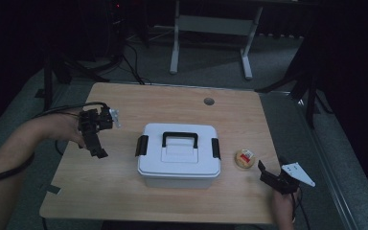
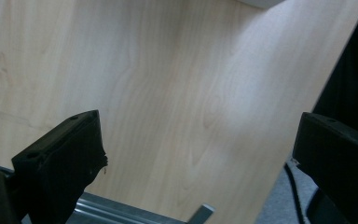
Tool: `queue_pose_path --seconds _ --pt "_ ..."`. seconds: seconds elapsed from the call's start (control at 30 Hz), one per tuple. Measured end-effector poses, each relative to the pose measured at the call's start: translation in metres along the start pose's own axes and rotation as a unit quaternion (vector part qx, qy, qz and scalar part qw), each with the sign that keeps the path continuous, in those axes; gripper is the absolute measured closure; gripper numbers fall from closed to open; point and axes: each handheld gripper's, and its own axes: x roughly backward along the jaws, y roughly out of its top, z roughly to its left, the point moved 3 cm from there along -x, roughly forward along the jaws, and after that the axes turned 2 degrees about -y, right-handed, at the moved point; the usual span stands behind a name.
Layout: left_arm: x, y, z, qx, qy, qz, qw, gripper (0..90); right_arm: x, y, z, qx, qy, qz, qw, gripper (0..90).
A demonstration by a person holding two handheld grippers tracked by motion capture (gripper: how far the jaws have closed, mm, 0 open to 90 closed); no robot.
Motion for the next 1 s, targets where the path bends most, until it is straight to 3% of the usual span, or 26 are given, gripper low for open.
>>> queue_pose_path --seconds 0.3,0.33,0.5,1.0 --pt "0.001 0.029 -0.002 -0.024 -0.013 0.000 0.9996 1.5 0.000 0.000 0.000 0.000 0.001 -0.001 1.0000 13.6" --pt "0.002 0.033 -0.002 -0.028 -0.006 0.003 0.9996 1.5 0.000 0.000 0.000 0.000 0.002 -0.001 1.0000 13.6" --pt "0.002 0.045 -0.003 -0.037 -0.014 0.004 0.9992 1.5 0.000 0.000 0.000 -0.002 0.004 0.000 1.0000 13.6" --pt "-0.003 0.080 -0.005 -0.068 -0.012 0.012 0.9975 1.5 0.000 0.000 0.000 -0.002 0.008 0.001 1.0000 13.6"
